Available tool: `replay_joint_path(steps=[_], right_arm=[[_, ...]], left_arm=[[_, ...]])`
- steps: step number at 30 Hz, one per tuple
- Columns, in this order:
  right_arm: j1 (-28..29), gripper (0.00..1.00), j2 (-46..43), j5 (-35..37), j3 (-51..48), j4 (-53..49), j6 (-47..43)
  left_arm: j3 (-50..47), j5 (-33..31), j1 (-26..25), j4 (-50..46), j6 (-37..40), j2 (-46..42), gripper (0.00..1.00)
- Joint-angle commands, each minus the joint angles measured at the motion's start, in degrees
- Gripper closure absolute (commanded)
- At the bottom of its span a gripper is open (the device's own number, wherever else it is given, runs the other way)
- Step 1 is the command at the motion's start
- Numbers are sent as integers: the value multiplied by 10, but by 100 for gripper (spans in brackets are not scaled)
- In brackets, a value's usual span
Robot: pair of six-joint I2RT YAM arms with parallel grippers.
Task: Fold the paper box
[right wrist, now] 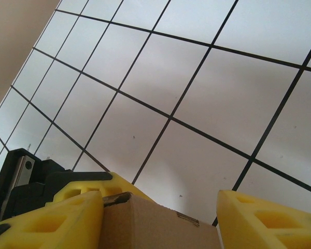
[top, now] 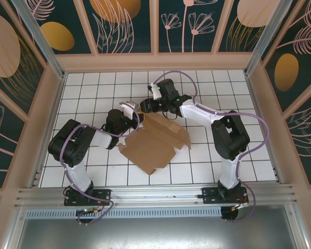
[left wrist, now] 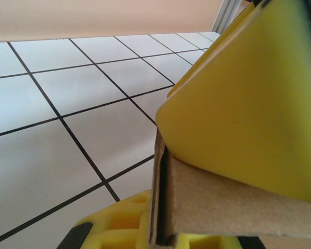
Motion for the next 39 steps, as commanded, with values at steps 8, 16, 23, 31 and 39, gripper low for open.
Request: replay_joint_path(steps=[8, 16, 23, 31, 39], right_arm=[[-3, 41, 6, 7, -26, -75, -2], [-6, 41, -7, 0, -32, -62, -1], [-6, 41, -11, -7, -36, -56, 5], [-8, 41, -11, -6, -39, -54, 5], [-10, 41, -9, -13, -37, -49, 9]], left_arm=[[2, -24, 8, 48, -8, 0, 68], [-12, -20, 8, 38, 2, 5, 64], [3, 11, 8, 32, -14, 22, 68], [-22, 4, 8, 47, -13, 15, 60], [-25, 27, 8, 57, -39, 34, 58]])
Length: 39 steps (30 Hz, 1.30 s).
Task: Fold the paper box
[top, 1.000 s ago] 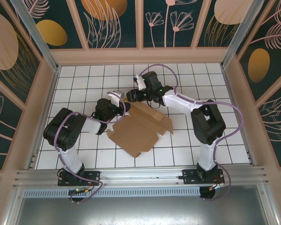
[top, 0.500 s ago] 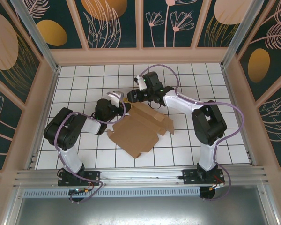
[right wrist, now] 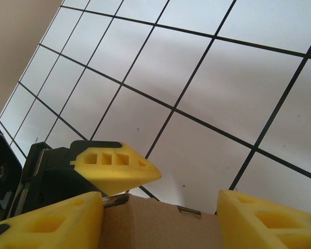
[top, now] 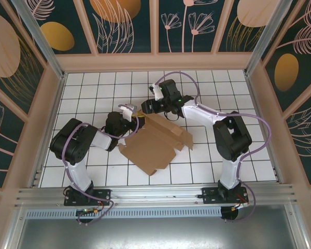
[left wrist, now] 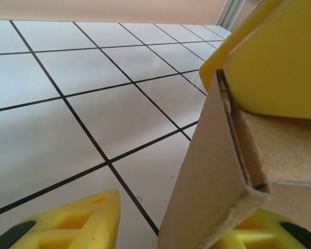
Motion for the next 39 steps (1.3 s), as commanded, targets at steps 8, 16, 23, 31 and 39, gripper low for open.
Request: replay_joint_path(steps=[8, 16, 23, 31, 39], right_arm=[[-4, 41, 5, 4, -21, -49, 6], [-4, 41, 2, 1, -20, -48, 8], [-5, 23, -23, -1, -26, -33, 11], [-24, 13, -110, 24, -73, 14, 18], [-87, 13, -242, 13, -180, 107, 58]], left_arm=[[17, 45, 4, 21, -26, 24, 81], [12, 49, 4, 21, -29, 12, 100], [6, 30, 4, 19, -33, -4, 100], [-2, 4, 4, 43, -68, -17, 100], [-2, -30, 4, 62, -119, -20, 100]])
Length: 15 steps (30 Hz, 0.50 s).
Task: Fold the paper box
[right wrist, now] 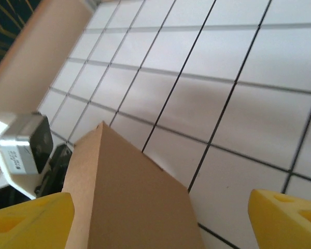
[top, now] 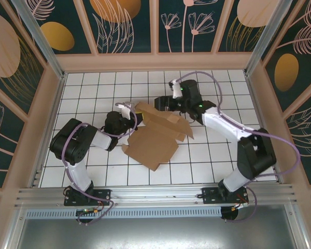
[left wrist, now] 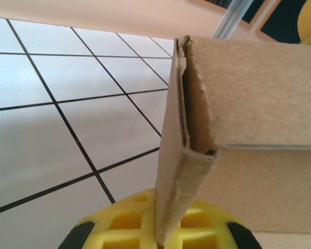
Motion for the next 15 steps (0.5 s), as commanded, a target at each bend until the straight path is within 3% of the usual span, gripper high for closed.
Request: replay_joint_path(steps=[1, 8, 15], right_arm=[[-28, 13, -59, -5, -43, 64, 27], [-75, 15, -167, 26, -79, 65, 42], [-116, 18, -263, 63, -148, 74, 82]], left_arm=[[-3, -28, 3, 33, -34, -18, 100], [-8, -91, 3, 20, -54, -38, 99], [5, -80, 4, 41, -131, -47, 100]])
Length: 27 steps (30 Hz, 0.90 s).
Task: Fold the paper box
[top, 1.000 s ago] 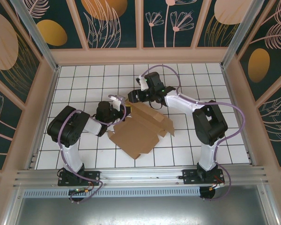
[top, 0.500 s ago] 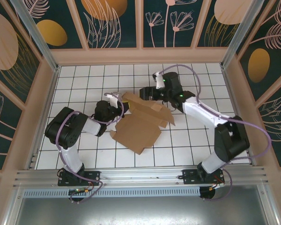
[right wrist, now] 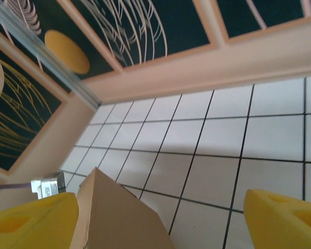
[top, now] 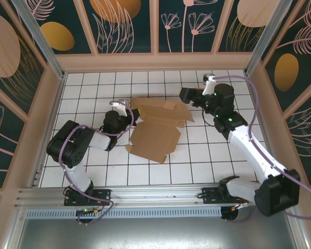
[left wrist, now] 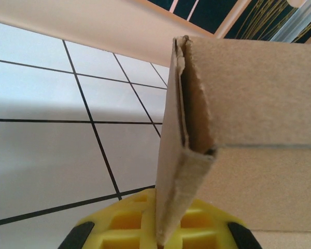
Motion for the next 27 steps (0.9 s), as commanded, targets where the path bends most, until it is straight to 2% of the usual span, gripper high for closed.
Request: replay_joint_path(steps=[1, 5, 9, 13, 20, 24, 27], right_arm=[[-28, 18, -43, 20, -51, 25, 43], [-82, 19, -76, -14, -108, 36, 83], [-140, 19, -101, -67, -172, 82, 139], [-170, 20, -117, -126, -221, 146, 181], [-166, 31, -85, -245, -271, 336, 272], [-137, 40, -59, -253, -260, 392, 305], [-104, 43, -36, -256, -239, 424, 321]], left_arm=[[11, -4, 4, 42, -64, -22, 100], [37, -26, 6, -37, -124, -39, 100], [40, -18, 15, -26, -181, -39, 100], [47, -2, 27, -8, -244, -39, 100], [67, 42, 29, 35, -292, -13, 100], [71, 61, 29, 53, -297, -3, 100], [70, 66, 29, 59, -299, 0, 100]])
